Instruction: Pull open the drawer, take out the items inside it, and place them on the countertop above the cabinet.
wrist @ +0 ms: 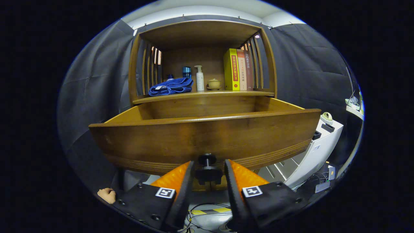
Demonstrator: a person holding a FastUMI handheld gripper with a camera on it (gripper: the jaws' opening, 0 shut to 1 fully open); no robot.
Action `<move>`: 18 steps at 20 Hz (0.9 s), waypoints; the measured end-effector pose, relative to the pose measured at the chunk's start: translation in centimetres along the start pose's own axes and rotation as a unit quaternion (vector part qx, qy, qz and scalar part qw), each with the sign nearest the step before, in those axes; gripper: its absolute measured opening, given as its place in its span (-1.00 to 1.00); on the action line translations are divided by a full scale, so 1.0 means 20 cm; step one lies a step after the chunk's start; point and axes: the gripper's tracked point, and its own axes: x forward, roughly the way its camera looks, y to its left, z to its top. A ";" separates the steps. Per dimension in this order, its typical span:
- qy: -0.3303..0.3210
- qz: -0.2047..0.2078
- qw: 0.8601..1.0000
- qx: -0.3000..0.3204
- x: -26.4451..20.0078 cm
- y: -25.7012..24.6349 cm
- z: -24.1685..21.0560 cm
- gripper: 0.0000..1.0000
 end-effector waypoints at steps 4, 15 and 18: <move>-0.015 0.004 1.000 0.013 -0.05 -0.04 0.21 0.80; 0.028 0.043 0.998 -0.023 0.07 -0.08 0.79 0.95; 0.069 0.059 0.995 -0.043 0.19 -0.04 0.85 0.95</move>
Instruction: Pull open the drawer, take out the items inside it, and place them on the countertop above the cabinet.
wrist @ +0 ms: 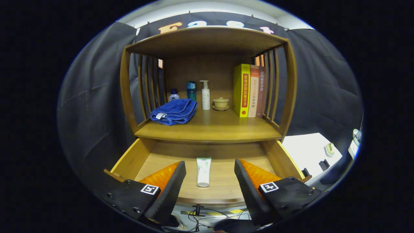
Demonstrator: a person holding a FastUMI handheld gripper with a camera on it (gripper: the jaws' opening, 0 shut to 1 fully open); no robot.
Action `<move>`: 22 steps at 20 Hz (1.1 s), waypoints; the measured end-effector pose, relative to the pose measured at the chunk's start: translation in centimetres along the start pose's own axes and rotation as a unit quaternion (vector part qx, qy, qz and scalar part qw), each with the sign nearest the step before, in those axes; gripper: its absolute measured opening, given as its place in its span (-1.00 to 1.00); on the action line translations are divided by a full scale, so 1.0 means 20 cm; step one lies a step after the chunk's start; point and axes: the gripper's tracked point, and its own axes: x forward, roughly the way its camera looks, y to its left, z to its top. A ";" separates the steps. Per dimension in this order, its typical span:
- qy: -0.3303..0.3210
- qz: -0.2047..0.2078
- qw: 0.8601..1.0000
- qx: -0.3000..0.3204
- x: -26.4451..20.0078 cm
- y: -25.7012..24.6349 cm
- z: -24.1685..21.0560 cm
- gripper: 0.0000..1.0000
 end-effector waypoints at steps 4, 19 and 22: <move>0.056 0.022 0.998 -0.032 0.19 0.06 0.06 0.96; 0.280 0.017 0.959 -0.043 0.78 0.14 -0.19 0.96; 0.317 0.023 0.948 -0.028 0.85 0.14 -0.30 0.96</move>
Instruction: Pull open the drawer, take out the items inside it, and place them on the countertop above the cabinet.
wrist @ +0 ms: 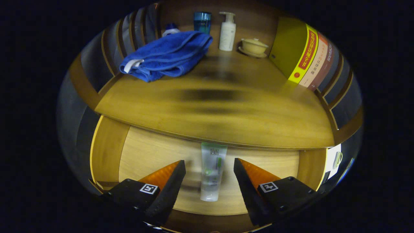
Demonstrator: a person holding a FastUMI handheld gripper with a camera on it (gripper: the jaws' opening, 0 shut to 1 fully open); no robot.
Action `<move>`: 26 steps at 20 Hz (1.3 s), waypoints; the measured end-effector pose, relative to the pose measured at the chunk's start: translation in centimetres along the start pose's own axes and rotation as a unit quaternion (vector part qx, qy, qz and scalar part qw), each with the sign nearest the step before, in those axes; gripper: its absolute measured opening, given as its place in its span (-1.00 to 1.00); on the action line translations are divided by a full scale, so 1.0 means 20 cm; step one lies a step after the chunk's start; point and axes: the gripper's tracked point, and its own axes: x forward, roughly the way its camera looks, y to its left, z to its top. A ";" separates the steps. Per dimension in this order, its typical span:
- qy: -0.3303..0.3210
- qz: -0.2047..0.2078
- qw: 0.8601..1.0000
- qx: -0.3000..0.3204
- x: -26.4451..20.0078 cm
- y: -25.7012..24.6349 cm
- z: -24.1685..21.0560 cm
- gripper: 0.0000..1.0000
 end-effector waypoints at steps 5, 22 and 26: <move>0.041 0.000 0.999 0.032 0.13 -0.04 -0.07 0.90; 0.050 0.039 0.996 0.070 -0.19 -0.03 0.24 -0.15; 0.039 0.051 0.996 0.064 -0.42 -0.05 0.24 -0.16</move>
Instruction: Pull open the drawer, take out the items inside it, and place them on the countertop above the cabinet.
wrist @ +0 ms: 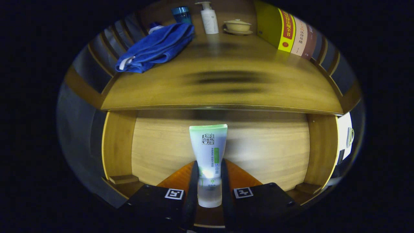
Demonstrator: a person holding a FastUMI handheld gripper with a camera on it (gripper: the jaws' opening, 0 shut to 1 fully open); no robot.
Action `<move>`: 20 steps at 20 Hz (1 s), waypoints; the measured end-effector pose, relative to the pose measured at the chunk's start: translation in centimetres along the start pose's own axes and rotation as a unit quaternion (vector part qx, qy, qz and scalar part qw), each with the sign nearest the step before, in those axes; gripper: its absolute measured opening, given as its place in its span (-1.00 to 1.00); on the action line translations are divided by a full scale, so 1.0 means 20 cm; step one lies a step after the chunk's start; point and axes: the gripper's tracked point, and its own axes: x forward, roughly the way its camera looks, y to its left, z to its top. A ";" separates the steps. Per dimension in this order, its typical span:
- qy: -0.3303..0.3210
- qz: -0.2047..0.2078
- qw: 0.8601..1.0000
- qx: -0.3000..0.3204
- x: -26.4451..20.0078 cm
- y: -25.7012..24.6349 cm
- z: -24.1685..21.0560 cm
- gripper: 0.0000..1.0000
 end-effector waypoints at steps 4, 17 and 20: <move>-0.027 -0.007 1.000 -0.011 -0.19 0.04 0.11 -0.15; -0.089 -0.046 0.995 -0.011 -0.41 -0.05 0.62 -0.15; -0.101 -0.061 0.993 -0.011 -0.39 -0.09 0.78 -0.16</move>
